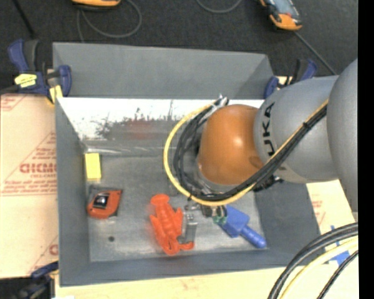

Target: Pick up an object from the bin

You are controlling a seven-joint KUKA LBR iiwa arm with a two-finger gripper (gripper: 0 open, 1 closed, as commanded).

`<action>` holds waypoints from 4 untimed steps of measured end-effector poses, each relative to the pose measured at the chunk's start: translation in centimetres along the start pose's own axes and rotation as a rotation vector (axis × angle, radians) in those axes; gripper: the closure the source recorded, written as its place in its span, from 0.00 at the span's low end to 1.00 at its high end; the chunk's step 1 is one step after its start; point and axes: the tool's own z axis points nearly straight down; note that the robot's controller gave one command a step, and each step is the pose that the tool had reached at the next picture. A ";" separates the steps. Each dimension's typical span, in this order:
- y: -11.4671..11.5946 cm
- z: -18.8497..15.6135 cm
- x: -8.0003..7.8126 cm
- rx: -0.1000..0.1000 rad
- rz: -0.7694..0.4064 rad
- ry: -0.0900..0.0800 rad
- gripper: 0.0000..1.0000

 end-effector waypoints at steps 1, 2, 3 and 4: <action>0.0 0.0 0.0 0.000 0.001 0.000 0.00; 0.8 4.6 0.5 0.000 0.049 -0.005 0.00; 0.1 5.6 -3.1 0.001 0.171 0.000 1.00; 0.1 5.6 -3.1 0.001 0.171 0.000 1.00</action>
Offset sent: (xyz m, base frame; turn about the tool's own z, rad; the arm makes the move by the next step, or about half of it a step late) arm -0.0095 0.0116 -0.0644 0.0667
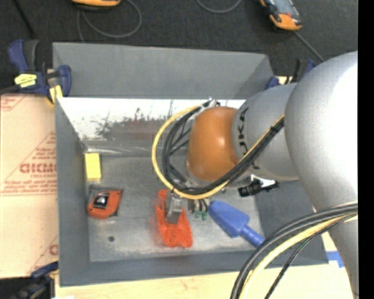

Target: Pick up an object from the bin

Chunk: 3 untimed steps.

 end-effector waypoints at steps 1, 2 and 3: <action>-0.9 -1.9 0.7 0.000 0.013 0.002 1.00; -1.2 -3.4 2.2 0.000 0.018 0.001 1.00; -3.9 -7.5 -0.5 0.001 0.033 -0.002 0.00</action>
Offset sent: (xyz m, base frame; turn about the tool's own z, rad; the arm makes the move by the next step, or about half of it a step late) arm -0.0289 -0.0069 0.0380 0.0236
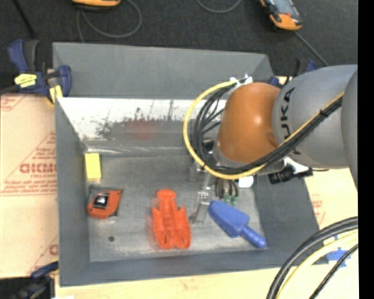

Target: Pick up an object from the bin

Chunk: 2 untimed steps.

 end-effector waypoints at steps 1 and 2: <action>0.0 0.0 0.0 0.000 0.000 0.000 0.00; -0.4 0.2 -0.6 0.000 -0.073 -0.001 0.00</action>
Offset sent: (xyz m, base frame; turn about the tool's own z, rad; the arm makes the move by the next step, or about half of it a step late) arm 0.0156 -0.0216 -0.0083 -0.2288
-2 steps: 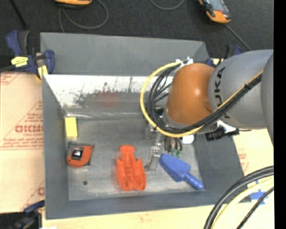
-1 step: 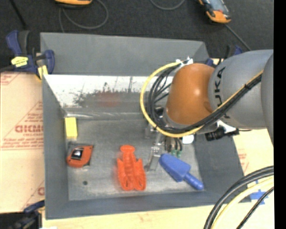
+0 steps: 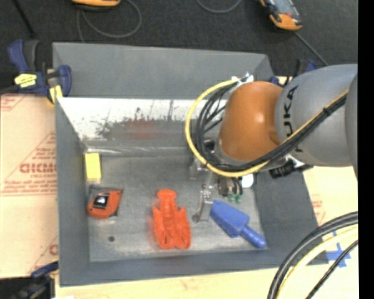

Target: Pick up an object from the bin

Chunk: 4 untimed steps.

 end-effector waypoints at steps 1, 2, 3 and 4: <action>2.1 2.9 1.7 0.001 -0.045 -0.002 0.00; 2.6 6.8 4.2 -0.005 0.077 0.001 0.00; 6.0 5.4 2.3 0.003 0.083 0.005 0.00; 2.6 5.7 4.8 0.000 -0.236 -0.001 1.00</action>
Offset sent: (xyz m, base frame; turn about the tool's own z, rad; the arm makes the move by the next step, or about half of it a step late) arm -0.0466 0.0192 -0.0805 0.1030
